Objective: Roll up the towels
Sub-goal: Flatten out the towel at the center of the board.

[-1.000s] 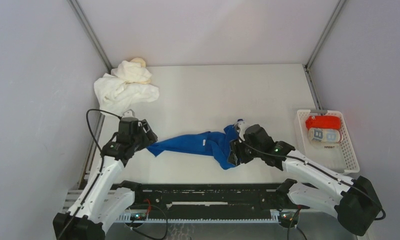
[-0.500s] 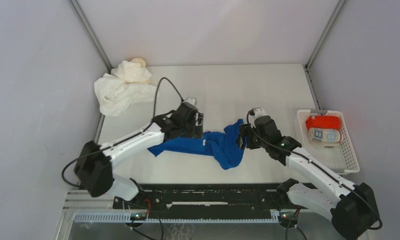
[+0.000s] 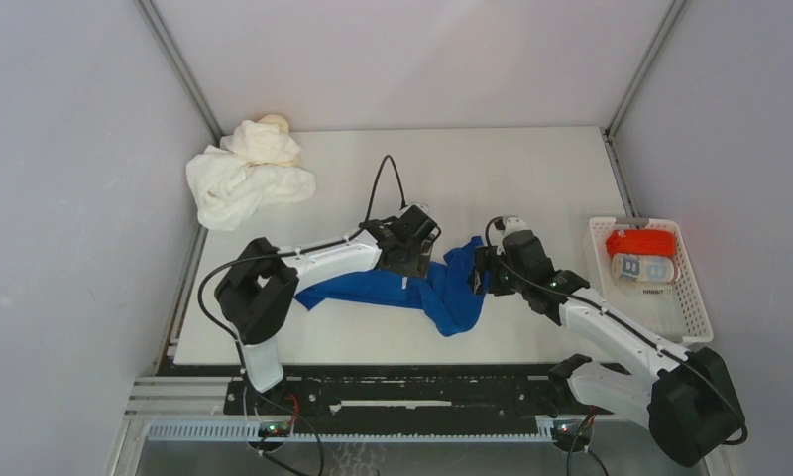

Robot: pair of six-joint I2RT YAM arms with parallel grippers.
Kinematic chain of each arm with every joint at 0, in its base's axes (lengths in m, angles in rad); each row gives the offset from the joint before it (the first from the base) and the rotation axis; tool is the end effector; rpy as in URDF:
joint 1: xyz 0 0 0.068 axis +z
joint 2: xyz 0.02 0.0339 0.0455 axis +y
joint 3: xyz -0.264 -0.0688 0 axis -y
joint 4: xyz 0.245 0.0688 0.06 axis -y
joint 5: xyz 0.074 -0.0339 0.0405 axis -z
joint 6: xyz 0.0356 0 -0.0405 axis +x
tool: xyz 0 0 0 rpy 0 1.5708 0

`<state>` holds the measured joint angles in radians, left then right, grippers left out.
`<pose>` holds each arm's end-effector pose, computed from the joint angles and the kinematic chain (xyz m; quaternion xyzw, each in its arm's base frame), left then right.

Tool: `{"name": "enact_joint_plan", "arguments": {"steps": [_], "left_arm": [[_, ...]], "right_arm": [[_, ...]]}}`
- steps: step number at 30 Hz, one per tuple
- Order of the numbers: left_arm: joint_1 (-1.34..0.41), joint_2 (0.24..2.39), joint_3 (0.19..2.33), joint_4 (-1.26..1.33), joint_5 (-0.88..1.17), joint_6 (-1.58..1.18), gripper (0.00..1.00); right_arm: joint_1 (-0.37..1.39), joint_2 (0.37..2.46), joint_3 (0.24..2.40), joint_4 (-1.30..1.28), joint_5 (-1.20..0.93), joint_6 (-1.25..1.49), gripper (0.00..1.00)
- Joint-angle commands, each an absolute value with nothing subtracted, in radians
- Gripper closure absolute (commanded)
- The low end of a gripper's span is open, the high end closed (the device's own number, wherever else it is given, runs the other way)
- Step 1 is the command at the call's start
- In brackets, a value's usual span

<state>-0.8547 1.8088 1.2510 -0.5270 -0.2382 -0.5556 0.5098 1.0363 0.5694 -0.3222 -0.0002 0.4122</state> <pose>0.2509 -0.2756 0.1953 0.1153 0.9572 -0.0670 0.2567 0.1820 0.1018 0.2062 -0.0451 0.9235 0.1696 0.3412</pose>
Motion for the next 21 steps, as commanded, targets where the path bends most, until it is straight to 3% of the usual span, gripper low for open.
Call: {"name": "enact_joint_plan", "arguments": {"steps": [1,15,21], "left_arm": [[-0.867,1.820,1.310,-0.568,-0.313,-0.525,0.29],[-0.866,1.716,1.207,-0.577,-0.362,-0.526,0.71],[-0.867,1.706,1.202,-0.560,-0.318,-0.537,0.75]], "right_arm": [[0.505,1.042,0.568,-0.248,-0.017,0.435,0.30],[0.502,1.053,0.568,-0.233,-0.031,0.439,0.30],[0.500,1.049,0.567,-0.239,-0.024,0.439,0.30]]}}
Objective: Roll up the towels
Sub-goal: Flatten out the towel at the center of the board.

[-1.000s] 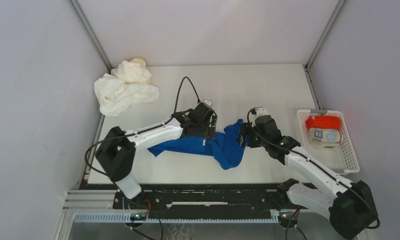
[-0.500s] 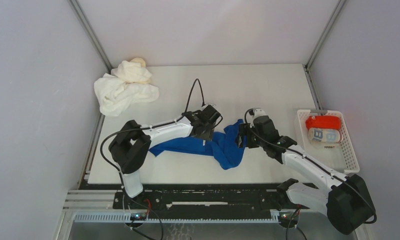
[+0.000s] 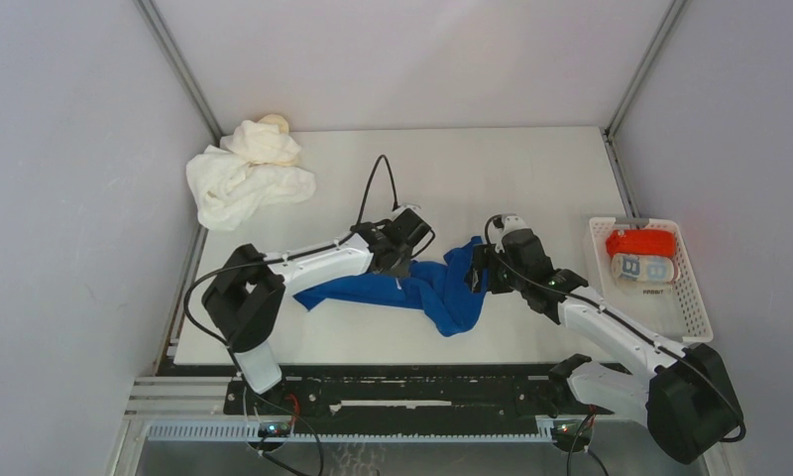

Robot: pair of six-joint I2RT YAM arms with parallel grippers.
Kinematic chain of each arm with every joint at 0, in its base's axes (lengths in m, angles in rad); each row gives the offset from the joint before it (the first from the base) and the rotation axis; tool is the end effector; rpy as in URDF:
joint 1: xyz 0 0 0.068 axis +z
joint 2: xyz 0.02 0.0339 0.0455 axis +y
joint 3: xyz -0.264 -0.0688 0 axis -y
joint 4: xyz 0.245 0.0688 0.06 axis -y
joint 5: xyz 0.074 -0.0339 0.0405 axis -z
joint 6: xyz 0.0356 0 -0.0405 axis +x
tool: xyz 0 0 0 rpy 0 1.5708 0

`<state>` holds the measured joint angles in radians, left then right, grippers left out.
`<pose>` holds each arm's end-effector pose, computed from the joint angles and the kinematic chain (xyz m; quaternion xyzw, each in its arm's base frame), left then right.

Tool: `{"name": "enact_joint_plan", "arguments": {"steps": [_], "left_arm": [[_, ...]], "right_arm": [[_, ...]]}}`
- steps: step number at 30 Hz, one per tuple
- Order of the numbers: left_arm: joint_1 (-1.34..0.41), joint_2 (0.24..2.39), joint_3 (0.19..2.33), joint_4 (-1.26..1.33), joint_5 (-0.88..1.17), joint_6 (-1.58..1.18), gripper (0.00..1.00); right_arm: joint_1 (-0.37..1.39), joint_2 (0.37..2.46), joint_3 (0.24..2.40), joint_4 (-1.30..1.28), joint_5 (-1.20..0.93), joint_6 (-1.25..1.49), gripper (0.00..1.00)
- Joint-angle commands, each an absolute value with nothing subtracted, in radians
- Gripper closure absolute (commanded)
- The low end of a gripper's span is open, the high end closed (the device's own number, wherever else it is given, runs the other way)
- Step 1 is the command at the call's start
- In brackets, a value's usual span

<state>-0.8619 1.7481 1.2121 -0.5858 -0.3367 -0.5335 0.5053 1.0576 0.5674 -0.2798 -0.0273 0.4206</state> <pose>0.2397 -0.2615 0.2029 0.1203 0.9543 -0.0158 0.2731 0.1863 0.1042 0.2048 -0.0443 0.9198 0.1853 0.3431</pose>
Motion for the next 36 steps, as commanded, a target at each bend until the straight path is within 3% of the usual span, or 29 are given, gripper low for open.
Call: {"name": "enact_joint_plan", "arguments": {"steps": [1,21,25,30,36], "left_arm": [[-0.867,1.712,1.204,-0.552,-0.299,-0.542,0.76],[-0.867,1.806,1.256,-0.518,-0.262,-0.565,0.73],[-0.867,1.824,1.275,-0.515,-0.262,-0.563,0.78],[-0.861,1.784,1.274,-0.520,-0.303,-0.538,1.00],[-0.763,1.479,1.213,-0.570,-0.348,-0.517,1.00]], "right_arm": [[0.500,1.049,0.568,-0.237,-0.026,0.439,0.30],[0.494,1.026,0.556,-0.243,-0.028,0.433,0.29],[0.494,1.031,0.554,-0.239,-0.032,0.434,0.29],[0.488,1.035,0.554,-0.234,-0.029,0.432,0.29],[0.451,1.050,0.558,-0.193,-0.035,0.423,0.28]]}}
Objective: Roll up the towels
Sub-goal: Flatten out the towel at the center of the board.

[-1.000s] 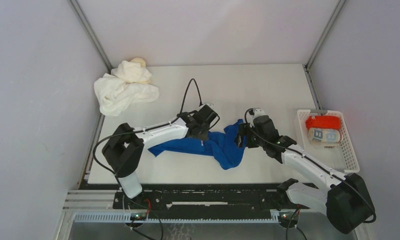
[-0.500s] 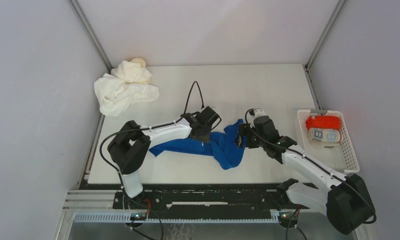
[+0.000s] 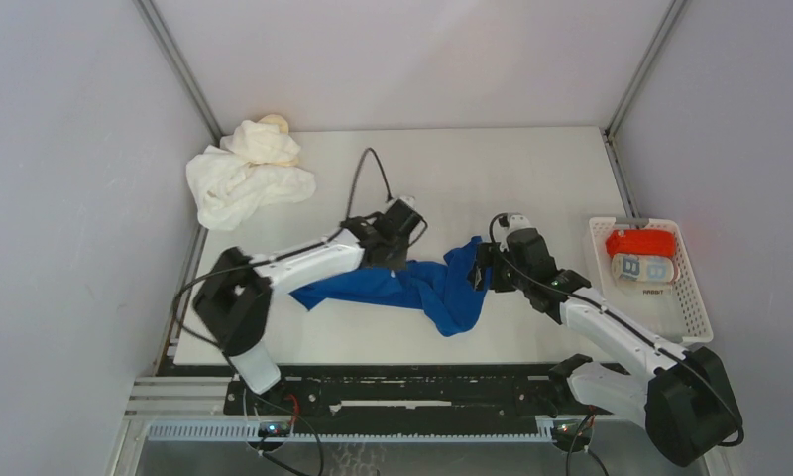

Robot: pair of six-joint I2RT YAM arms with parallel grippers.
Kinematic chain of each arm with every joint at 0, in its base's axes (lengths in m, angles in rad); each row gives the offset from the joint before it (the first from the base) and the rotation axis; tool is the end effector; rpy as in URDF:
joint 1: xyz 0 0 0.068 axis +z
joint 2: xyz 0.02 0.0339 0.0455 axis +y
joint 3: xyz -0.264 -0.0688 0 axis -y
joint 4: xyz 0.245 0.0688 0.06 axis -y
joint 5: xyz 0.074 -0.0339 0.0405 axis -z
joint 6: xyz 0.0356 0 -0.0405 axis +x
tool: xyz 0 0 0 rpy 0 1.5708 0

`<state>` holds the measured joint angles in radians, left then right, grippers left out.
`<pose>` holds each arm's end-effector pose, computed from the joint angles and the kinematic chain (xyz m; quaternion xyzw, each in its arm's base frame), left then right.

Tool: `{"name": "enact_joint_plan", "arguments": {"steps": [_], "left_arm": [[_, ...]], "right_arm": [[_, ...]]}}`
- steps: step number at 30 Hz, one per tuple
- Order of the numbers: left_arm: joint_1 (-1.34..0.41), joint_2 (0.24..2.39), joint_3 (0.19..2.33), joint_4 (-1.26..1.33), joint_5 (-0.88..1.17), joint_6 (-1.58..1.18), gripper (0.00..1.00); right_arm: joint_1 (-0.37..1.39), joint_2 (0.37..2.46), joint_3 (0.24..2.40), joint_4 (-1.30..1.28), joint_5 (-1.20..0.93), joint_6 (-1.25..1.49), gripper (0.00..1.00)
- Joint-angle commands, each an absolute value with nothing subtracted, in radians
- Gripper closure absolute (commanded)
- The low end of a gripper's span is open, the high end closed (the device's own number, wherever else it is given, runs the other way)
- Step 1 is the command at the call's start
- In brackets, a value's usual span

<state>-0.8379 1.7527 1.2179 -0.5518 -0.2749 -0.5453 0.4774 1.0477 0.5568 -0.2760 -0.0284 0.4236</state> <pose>0.2477 -0.2607 0.2041 0.1077 0.9562 -0.0490 0.2677 0.1873 0.0980 0.2036 -0.0303 0.9197 0.1821 0.3465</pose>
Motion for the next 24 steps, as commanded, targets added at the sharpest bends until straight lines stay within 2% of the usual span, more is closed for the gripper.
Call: {"name": "enact_joint_plan", "arguments": {"steps": [1,6,13,20,24], "left_arm": [[-0.741,1.428,1.209,-0.590,-0.361,-0.506,1.00],[-0.615,1.172,1.184,-0.685,-0.386,-0.477,1.00],[-0.528,0.878,1.064,-0.759,-0.403,-0.499,1.00],[-0.515,0.760,0.934,-0.769,-0.400,-0.547,1.00],[-0.512,0.744,0.901,-0.767,-0.401,-0.558,1.00]], "right_arm": [[0.443,1.059,0.564,-0.187,-0.037,0.421,0.28],[0.410,1.156,0.615,-0.163,-0.067,0.410,0.28],[0.392,1.311,0.677,-0.145,-0.104,0.408,0.29],[0.393,1.428,0.737,-0.090,-0.214,0.407,0.32],[0.476,1.524,0.834,-0.078,-0.239,0.398,0.31]]}}
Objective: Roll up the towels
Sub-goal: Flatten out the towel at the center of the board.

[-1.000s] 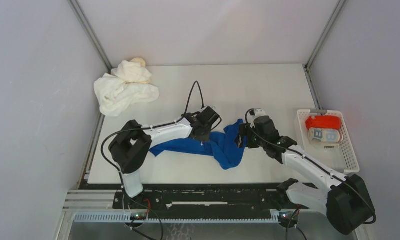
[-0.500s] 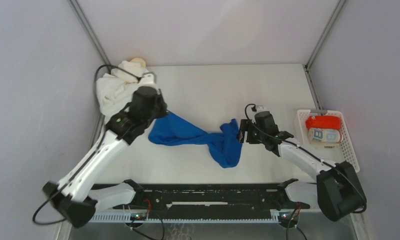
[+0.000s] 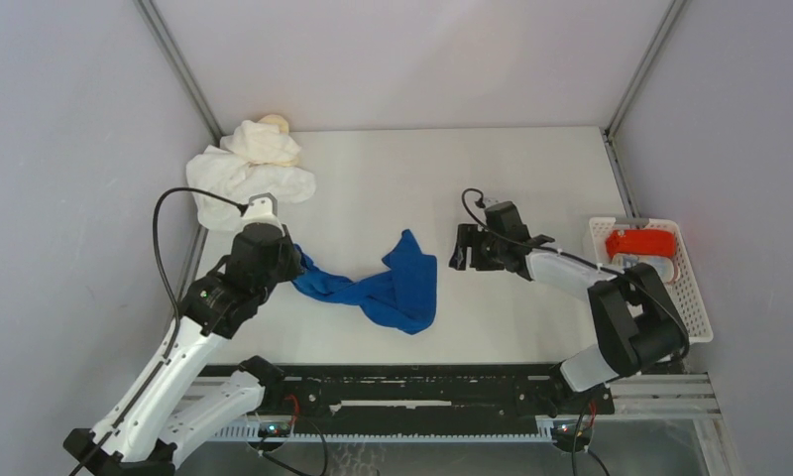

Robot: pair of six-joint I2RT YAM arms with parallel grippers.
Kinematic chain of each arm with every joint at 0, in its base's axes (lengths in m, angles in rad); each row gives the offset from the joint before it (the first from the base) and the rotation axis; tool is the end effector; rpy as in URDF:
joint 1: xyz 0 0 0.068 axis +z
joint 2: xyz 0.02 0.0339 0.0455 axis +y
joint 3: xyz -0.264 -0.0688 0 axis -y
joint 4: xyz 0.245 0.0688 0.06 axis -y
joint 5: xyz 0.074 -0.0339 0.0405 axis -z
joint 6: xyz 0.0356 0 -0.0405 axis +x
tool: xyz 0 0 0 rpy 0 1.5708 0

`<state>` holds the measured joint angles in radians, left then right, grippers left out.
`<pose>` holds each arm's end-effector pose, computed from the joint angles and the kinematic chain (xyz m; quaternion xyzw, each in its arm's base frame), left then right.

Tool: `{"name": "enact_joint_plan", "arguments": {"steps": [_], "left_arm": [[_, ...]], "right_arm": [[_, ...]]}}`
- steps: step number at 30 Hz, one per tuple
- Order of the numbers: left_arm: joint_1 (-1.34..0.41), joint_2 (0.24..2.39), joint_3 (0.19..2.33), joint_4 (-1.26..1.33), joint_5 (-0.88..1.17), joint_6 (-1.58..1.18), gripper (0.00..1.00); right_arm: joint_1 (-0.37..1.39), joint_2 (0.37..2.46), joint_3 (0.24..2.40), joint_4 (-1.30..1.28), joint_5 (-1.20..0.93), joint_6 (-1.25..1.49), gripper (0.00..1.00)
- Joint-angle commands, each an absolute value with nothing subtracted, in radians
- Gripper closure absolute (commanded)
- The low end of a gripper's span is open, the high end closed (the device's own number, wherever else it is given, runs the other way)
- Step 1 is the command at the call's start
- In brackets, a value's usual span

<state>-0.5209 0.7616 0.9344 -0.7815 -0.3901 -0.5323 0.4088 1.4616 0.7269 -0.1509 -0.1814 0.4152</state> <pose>0.1348 -0.0618 0.3358 -0.0946 0.8692 -0.0796 0.4788 0.2564 0.1181 0.1718 -0.0274 0.9381 0.2121 0.2724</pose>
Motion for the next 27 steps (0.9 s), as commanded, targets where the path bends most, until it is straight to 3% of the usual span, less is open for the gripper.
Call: {"name": "enact_joint_plan", "arguments": {"steps": [1,9,14,27], "left_arm": [[-0.511,0.744,0.895,-0.766,-0.404,-0.560,1.00],[-0.476,0.730,0.859,-0.768,-0.416,-0.550,1.00],[-0.398,0.741,0.840,-0.750,-0.376,-0.528,1.00],[-0.253,0.819,0.868,-0.701,-0.294,-0.460,1.00]], "right_arm": [[0.496,1.550,0.859,-0.078,-0.235,0.394,0.30],[0.570,1.784,1.070,-0.132,-0.195,0.387,0.32],[0.578,1.855,1.102,-0.125,-0.226,0.383,0.38],[0.583,2.051,1.345,-0.207,-0.277,0.370,0.40]]}}
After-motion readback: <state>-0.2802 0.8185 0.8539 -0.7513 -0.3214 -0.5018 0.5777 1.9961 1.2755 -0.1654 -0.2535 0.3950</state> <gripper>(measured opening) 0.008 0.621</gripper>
